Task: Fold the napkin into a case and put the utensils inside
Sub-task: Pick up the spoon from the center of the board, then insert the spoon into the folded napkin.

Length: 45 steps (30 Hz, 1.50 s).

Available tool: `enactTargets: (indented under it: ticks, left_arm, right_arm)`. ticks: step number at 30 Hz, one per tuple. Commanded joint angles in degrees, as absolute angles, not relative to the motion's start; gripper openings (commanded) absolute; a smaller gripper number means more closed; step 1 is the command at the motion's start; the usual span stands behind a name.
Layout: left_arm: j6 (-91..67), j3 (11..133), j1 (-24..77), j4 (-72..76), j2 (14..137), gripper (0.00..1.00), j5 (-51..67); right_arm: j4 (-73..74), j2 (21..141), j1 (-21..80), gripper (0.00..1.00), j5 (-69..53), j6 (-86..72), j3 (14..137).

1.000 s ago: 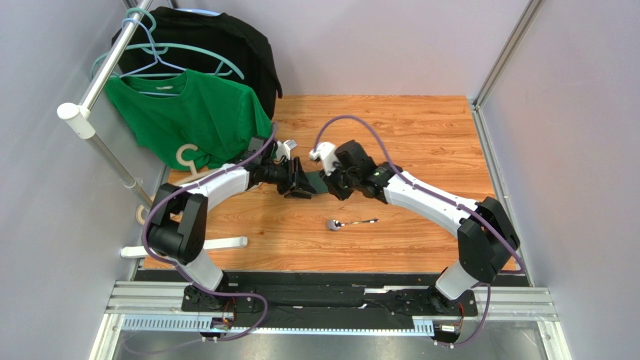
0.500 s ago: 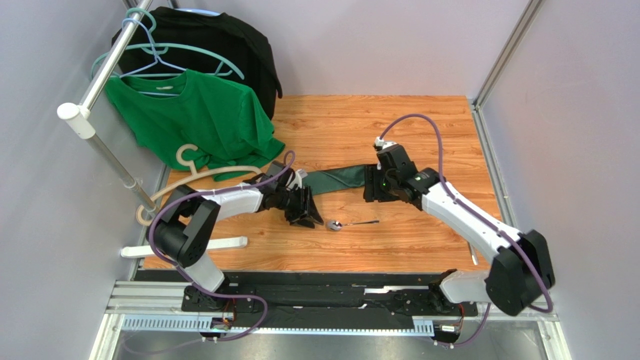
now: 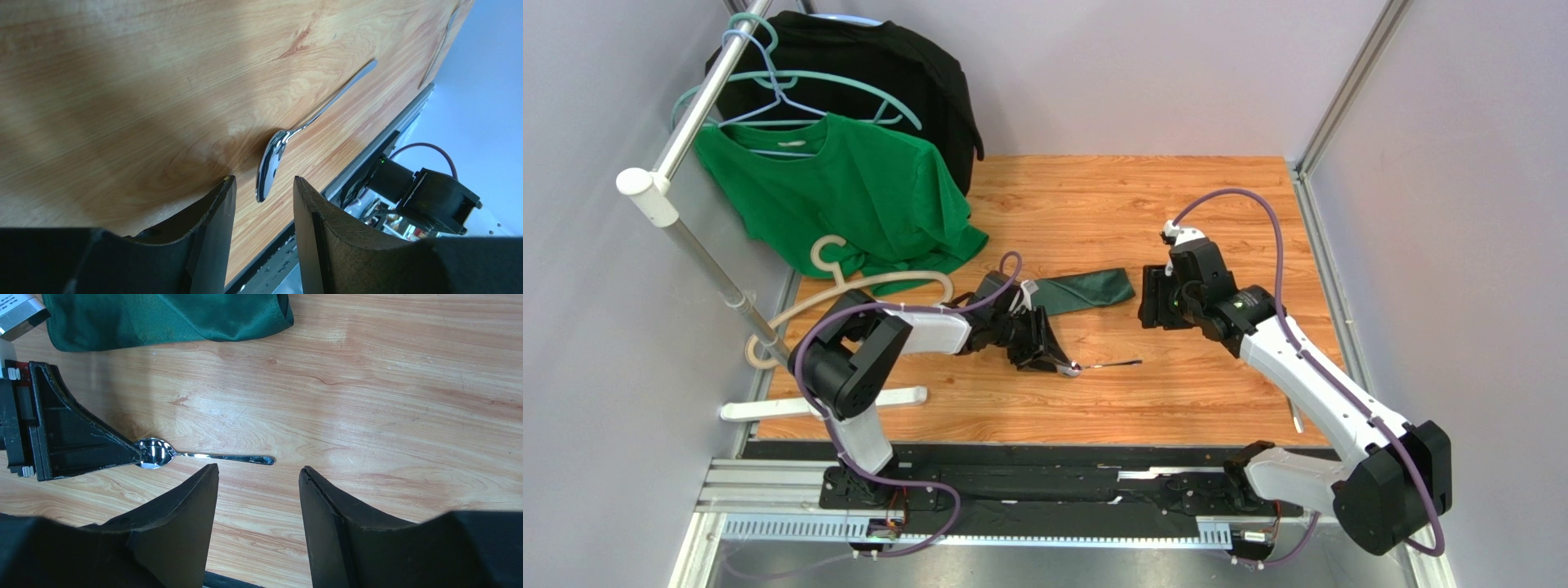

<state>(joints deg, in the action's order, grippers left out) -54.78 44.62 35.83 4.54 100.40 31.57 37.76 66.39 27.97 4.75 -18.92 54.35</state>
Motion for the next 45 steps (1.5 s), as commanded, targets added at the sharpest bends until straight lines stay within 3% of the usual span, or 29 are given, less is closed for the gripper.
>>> enactTargets:
  ticks: [1,7,12,16,20,24,30,45]
  left_arm:
    - [-55.81,45.97,36.65,7.82,102.65,0.48,30.32]
    - [-56.43,45.79,37.18,10.02,105.47,0.29,31.2]
    - [-53.79,46.75,37.09,7.83,103.72,0.0,30.24]
    - [-50.02,47.81,35.6,3.26,98.54,0.0,29.36]
    - [-46.24,46.67,29.73,0.27,90.12,0.0,31.46]
    - [-43.07,47.37,24.19,-5.79,85.26,0.0,34.88]
    - [-38.59,50.27,18.12,-13.8,82.35,0.0,33.31]
    - [-31.38,57.74,15.47,-18.37,93.86,0.0,27.95]
  right_arm:
    - [35.69,65.82,27.33,0.55,3.69,-17.4,54.58]
    - [30.85,73.37,24.17,0.55,-3.6,-20.56,57.38]
    - [28.84,84.62,22.07,0.55,-8.25,-20.66,64.5]
    - [27.95,94.72,19.08,0.48,-12.74,-20.13,70.13]
    - [29.0,101.68,16.7,0.21,-17.31,-18.2,77.06]
    - [29.18,105.9,15.73,0.01,-20.83,-18.37,79.8]
    - [28.65,107.84,15.64,0.0,-19.51,-18.37,78.75]
    - [28.04,110.92,14.59,0.0,-18.72,-18.46,78.49]
